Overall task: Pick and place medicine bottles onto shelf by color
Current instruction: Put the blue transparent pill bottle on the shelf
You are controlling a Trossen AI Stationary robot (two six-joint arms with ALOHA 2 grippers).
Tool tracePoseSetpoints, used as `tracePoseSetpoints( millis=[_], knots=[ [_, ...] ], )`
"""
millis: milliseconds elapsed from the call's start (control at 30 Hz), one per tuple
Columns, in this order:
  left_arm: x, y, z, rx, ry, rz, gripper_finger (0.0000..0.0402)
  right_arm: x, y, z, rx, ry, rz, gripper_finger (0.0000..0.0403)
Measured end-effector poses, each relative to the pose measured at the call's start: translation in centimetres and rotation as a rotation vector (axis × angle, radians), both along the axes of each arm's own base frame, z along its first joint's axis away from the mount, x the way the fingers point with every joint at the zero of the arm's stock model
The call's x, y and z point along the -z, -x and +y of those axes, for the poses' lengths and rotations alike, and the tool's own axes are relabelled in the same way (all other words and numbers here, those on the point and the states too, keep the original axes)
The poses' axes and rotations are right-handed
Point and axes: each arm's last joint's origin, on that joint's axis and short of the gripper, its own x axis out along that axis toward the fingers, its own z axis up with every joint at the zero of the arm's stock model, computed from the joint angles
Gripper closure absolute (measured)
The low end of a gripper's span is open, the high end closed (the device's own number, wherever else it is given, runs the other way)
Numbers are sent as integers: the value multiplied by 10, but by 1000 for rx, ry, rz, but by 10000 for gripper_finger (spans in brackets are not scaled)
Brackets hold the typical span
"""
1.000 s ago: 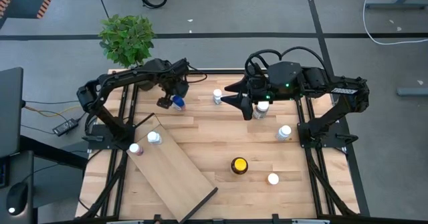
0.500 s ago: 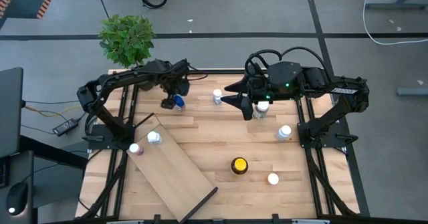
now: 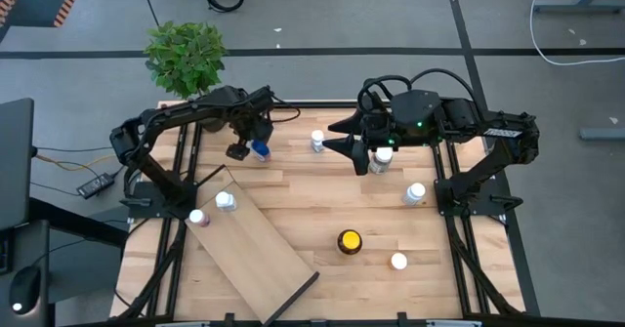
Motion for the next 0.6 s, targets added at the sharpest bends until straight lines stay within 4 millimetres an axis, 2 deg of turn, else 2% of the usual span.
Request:
tracePoseSetpoints(
  millis=[200,600],
  knots=[
    [0,4,4,95,-19,33,60,0,0,0,5,-1,-1,164],
    [-4,11,1,127,-45,92,103,0,0,0,12,-21,-4,164]
  ],
)
